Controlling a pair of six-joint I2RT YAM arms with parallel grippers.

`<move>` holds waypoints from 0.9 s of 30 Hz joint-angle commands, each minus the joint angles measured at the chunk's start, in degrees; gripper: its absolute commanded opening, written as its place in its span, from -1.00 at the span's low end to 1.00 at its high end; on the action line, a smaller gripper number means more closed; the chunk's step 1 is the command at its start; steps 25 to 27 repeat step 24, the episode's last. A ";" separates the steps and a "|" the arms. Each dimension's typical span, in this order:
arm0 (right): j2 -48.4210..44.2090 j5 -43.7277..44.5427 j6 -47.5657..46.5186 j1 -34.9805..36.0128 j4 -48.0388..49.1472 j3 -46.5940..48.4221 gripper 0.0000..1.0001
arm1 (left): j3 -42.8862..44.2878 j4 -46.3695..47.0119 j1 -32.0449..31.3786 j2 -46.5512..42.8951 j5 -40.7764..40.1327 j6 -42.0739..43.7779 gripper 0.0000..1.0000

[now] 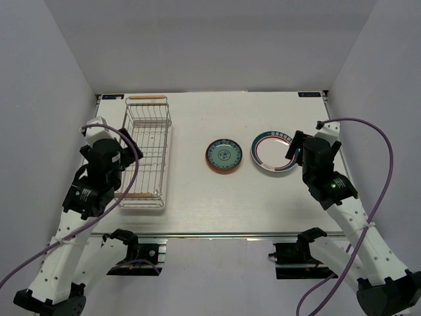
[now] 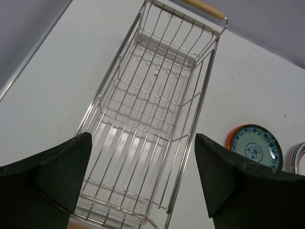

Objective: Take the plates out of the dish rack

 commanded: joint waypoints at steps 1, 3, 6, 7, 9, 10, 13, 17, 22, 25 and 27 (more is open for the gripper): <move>-0.67 3.39 1.35 0.11 2.46 -0.55 0.78 | -0.74 2.85 0.23 -1.68 0.22 0.78 0.96; -0.84 3.39 1.44 0.11 2.46 -0.55 0.79 | -0.83 3.02 0.23 -1.95 0.22 0.70 0.96; -1.37 3.83 1.97 0.20 2.54 -0.72 0.78 | -0.74 2.67 0.23 -1.60 0.13 0.61 0.96; -1.54 4.09 2.15 0.20 2.72 -0.90 0.79 | -0.65 2.50 0.23 -1.51 0.30 0.70 0.96; -2.07 4.27 2.06 0.20 2.90 -1.08 0.78 | -0.65 2.41 0.23 -1.25 0.39 0.70 0.96; -2.33 4.19 2.06 0.11 3.07 -1.16 0.79 | -0.57 2.50 0.23 -1.25 0.48 0.70 0.96; -2.78 4.27 1.97 0.02 3.34 -1.34 0.78 | -0.57 2.32 0.23 -1.16 0.22 0.61 0.96; -2.86 4.10 1.80 0.20 3.78 -1.60 0.79 | -0.65 2.41 0.23 -1.25 -0.05 0.61 0.96; -2.25 3.92 1.62 0.11 3.86 -1.69 0.78 | -0.74 2.58 0.23 -1.51 0.04 0.61 0.96; -1.99 3.48 1.53 0.11 4.04 -1.69 0.79 | -0.65 2.58 0.23 -1.42 0.22 0.52 0.96; -1.99 3.48 1.53 0.11 4.04 -1.69 0.79 | -0.65 2.58 0.23 -1.42 0.22 0.52 0.96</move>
